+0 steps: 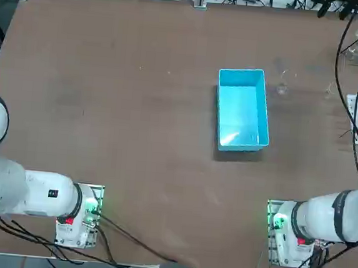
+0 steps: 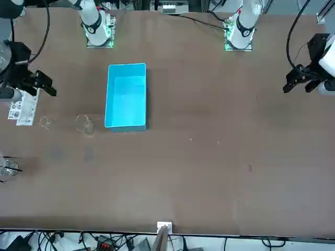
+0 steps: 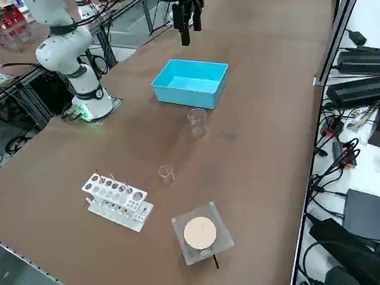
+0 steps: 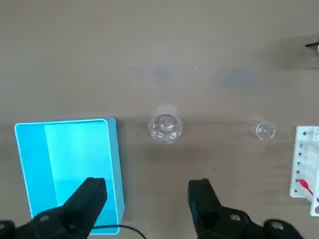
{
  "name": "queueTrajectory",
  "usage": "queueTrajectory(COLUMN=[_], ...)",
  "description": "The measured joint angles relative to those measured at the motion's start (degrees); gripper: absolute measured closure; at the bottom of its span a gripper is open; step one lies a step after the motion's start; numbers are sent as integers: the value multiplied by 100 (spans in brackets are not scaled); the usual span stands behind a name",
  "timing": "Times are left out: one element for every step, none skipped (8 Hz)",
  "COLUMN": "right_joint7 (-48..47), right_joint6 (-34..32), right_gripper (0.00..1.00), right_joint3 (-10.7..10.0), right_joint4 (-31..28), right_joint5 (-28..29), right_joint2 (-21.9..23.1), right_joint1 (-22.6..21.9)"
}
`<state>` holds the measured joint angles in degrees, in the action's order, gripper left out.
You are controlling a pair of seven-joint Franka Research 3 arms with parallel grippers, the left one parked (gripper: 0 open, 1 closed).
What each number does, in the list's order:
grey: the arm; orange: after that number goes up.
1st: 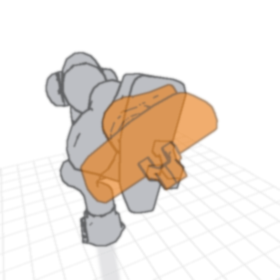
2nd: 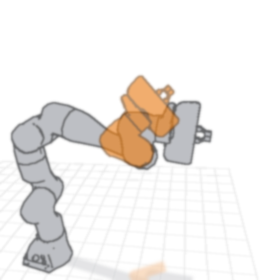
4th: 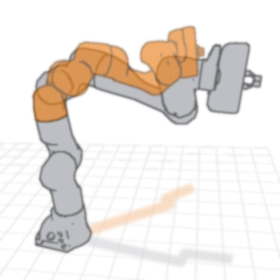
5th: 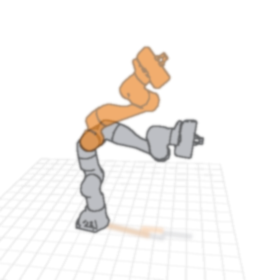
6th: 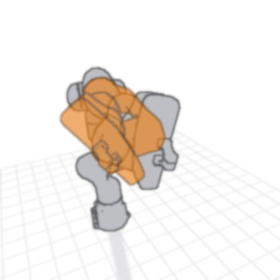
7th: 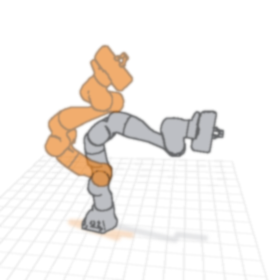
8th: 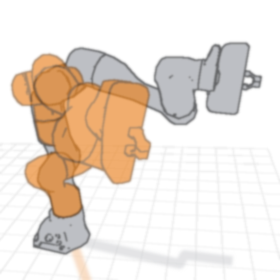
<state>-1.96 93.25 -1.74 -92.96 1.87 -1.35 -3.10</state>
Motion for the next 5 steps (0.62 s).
queueTrajectory(right_joint7=[-4,-12,-14,-14,-14], right_joint6=[-46,-93,-105,-160,-318], right_gripper=[0,0,0,0,0], right_joint3=[4,12,17,18,20], right_joint4=[0,0,0,0,3], right_joint5=[0,0,0,-30,-256], right_joint2=[25,43,46,46,46], right_joint1=[-10,-37,-59,-80,-137])
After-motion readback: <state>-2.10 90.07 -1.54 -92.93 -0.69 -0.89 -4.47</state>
